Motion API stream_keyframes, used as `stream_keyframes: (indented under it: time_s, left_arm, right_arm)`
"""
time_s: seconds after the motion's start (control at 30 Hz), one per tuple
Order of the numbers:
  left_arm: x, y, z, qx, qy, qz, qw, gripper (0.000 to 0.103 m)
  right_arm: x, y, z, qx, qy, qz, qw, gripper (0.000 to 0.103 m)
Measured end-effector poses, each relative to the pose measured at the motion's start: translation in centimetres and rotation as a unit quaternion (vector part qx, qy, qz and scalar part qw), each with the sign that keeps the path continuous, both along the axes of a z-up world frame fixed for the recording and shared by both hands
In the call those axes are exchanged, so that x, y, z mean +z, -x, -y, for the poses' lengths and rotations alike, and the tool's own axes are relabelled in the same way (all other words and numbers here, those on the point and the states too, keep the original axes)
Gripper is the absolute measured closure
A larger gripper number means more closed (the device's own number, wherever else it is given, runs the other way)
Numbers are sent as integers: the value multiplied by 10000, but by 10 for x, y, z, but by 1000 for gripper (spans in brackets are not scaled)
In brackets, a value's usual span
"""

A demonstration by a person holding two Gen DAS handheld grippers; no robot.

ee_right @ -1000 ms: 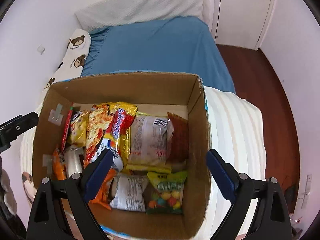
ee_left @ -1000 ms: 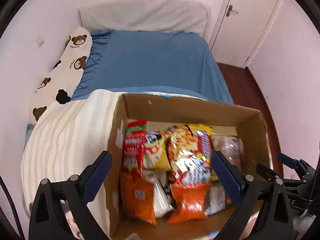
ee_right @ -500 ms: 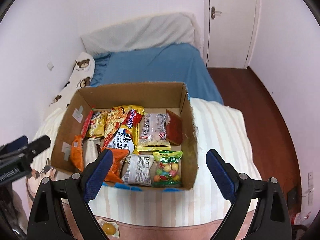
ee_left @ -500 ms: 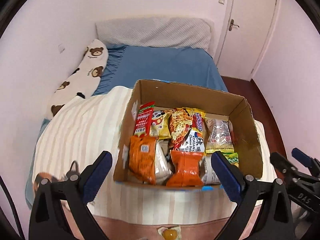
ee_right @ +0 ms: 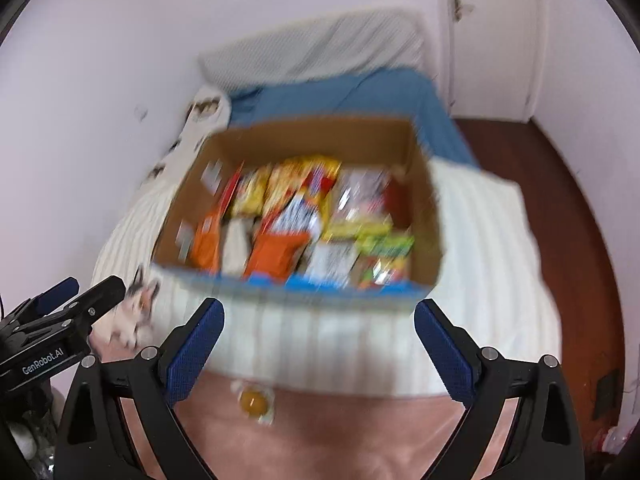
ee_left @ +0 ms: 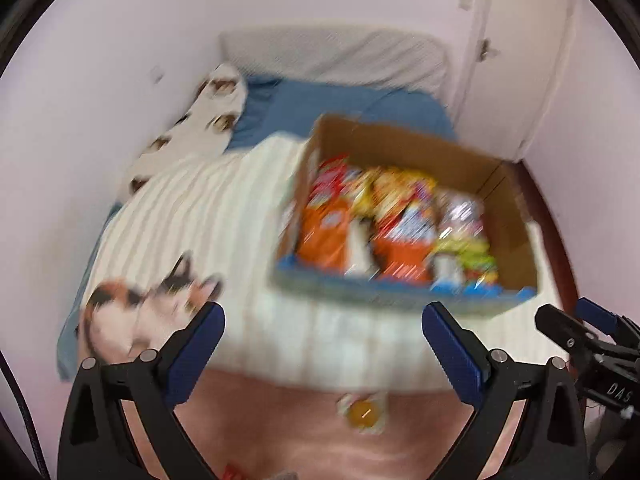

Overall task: Organize snacks
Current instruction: 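Move both tools back to the mat toward the wrapped yellow egg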

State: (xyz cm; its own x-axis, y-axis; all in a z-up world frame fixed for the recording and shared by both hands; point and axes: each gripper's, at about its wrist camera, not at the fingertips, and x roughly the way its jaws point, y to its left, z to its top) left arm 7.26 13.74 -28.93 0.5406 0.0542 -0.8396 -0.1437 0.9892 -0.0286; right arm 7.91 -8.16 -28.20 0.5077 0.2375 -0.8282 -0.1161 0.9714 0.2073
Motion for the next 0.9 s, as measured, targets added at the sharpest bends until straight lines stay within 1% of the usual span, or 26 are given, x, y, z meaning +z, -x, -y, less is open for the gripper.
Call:
stream_keyframes:
  time_s: [0.1,0.13,0.2,0.23,0.3,0.33,0.43,0.47,0.53,0.57,0.67,0.73,0.8,0.83,0.9]
  left_arm:
    - [-32,24,-29,405,-82,-461,9981,2]
    - [-46,32,-42,577,-74,-669,9961,2]
    - [-70,49,-66,893,9,-1034,9906,2]
    - [-85,60,-79,1074,115,-1246,9863,2]
    - [-105,76,-99,1315,362,-1526,9788,2]
    - [-116,88,-110,1480,511,-1658,9736,2]
    - [-141,114,-128,1779,852,-1911,9615,2]
    - [-150,121,-133,1871,982,-2039,9559,2]
    - [-167,136,-141,2045,1276,-2233,9445,2]
    - [-173,142,-144,2104,1392,-2312,9396,2]
    - [-198,155,-142,2114,1683,-2651,9256,2]
    - [-217,163,-136,2039,1852,-2943,9152,2]
    - [-234,166,-129,1942,1932,-3178,9077,2]
    - [-240,167,-126,1916,1975,-3237,9053,2]
    - [-249,168,-122,1875,2080,-3232,9040,21]
  right_arm:
    - [-34,4,-21,355,-41,-486,9982,5]
    - [-51,5,-32,498,-58,-728,9961,5]
    - [-74,5,-46,658,-85,-1031,9925,5]
    - [-92,5,-57,790,-78,-1238,9891,5]
    - [-113,5,-71,918,-61,-1474,9848,5]
    - [-126,5,-79,1008,-49,-1623,9816,5]
    - [-159,3,-100,1190,-29,-2005,9724,5]
    - [-172,3,-109,1248,20,-2137,9689,5]
    - [-189,3,-120,1339,32,-2299,9639,6]
    - [-199,3,-126,1376,55,-2410,9607,9]
    - [-220,6,-142,1478,214,-2558,9551,15]
    - [-228,9,-152,1577,407,-2471,9552,17]
    - [-231,15,-160,1700,620,-2328,9555,32]
    - [-232,17,-161,1769,677,-2291,9548,36]
    - [-233,20,-160,1826,663,-2263,9545,39]
